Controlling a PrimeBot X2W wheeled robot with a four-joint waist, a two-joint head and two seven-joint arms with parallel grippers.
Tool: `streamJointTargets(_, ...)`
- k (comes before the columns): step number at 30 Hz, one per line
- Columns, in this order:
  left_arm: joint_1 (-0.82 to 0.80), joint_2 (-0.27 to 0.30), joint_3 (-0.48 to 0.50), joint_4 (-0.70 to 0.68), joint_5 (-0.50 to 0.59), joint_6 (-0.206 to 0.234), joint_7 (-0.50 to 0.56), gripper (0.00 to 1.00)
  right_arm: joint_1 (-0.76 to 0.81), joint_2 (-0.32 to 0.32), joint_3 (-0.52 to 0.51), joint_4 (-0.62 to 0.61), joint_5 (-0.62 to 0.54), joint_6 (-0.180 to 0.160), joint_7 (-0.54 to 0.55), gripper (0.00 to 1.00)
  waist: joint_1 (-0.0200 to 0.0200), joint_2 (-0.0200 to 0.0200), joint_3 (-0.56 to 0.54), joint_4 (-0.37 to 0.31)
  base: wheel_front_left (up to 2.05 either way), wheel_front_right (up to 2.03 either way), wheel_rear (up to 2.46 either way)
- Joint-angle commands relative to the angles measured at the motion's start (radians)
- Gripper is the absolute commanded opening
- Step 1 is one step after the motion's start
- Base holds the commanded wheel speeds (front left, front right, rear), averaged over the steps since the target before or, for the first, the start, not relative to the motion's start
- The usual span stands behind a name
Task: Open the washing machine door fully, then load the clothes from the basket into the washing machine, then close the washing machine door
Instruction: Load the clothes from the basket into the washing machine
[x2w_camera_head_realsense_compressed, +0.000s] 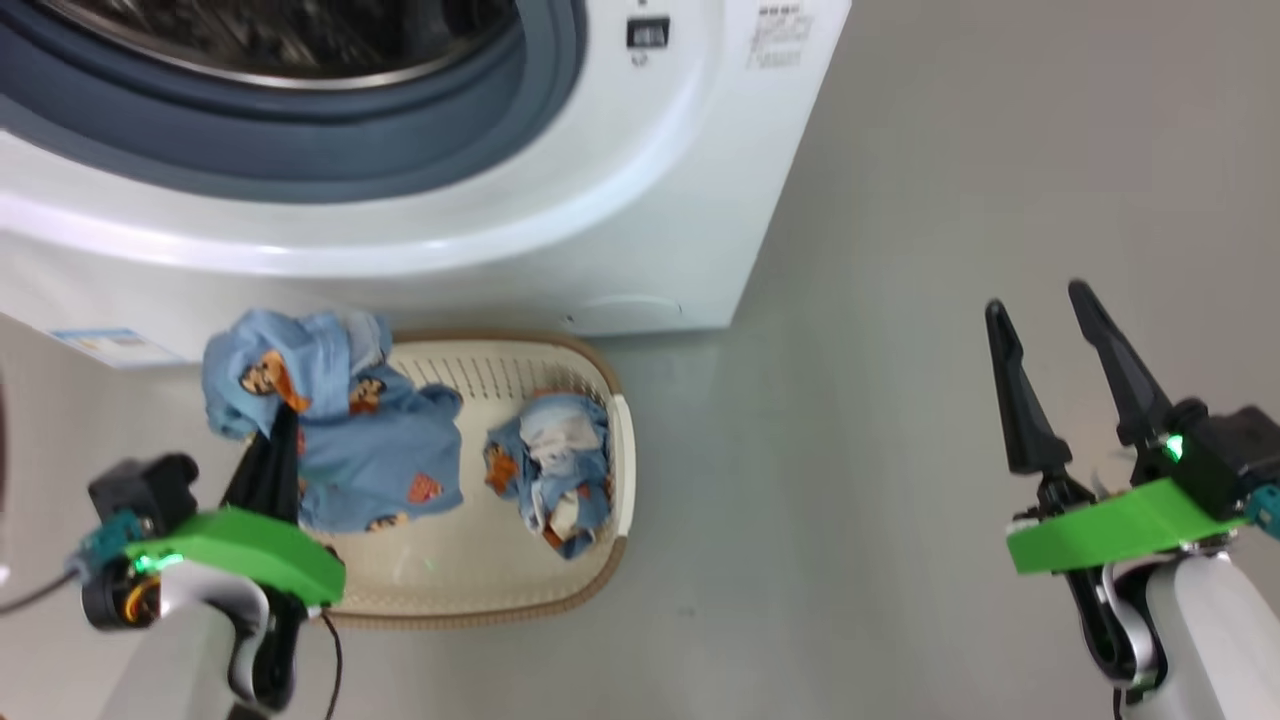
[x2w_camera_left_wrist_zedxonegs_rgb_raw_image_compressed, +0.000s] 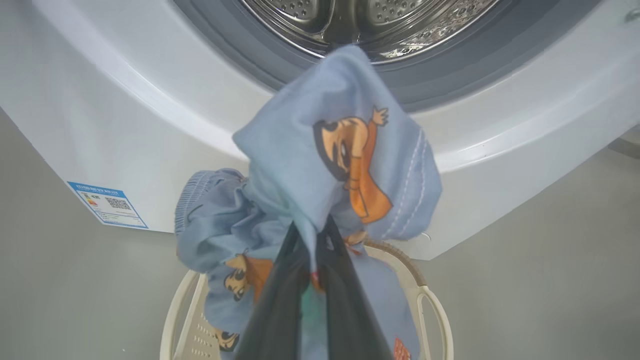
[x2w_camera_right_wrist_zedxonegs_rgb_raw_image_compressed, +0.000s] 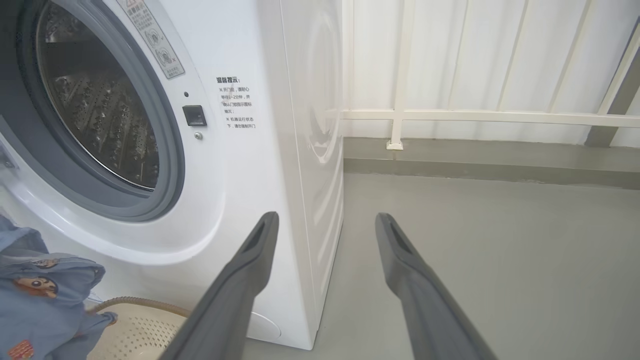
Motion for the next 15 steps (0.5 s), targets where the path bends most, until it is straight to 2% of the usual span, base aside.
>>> streamJointTargets(1,0.036,0.025,0.054,-0.051,0.026,-0.003,-0.011,0.00,0.032,-0.012,0.011,-0.018,0.001,0.005,-0.005,1.00,0.0002,0.0000,-0.077,0.026,0.00,0.00,0.00)
streamJointTargets(15,0.242,-0.031,0.204,-0.322,0.168,-0.003,-0.011,0.00,0.127,-0.021,-0.019,-0.012,0.006,0.005,-0.005,1.00,0.0002,0.0000,-0.194,0.056,0.00,0.00,0.00)
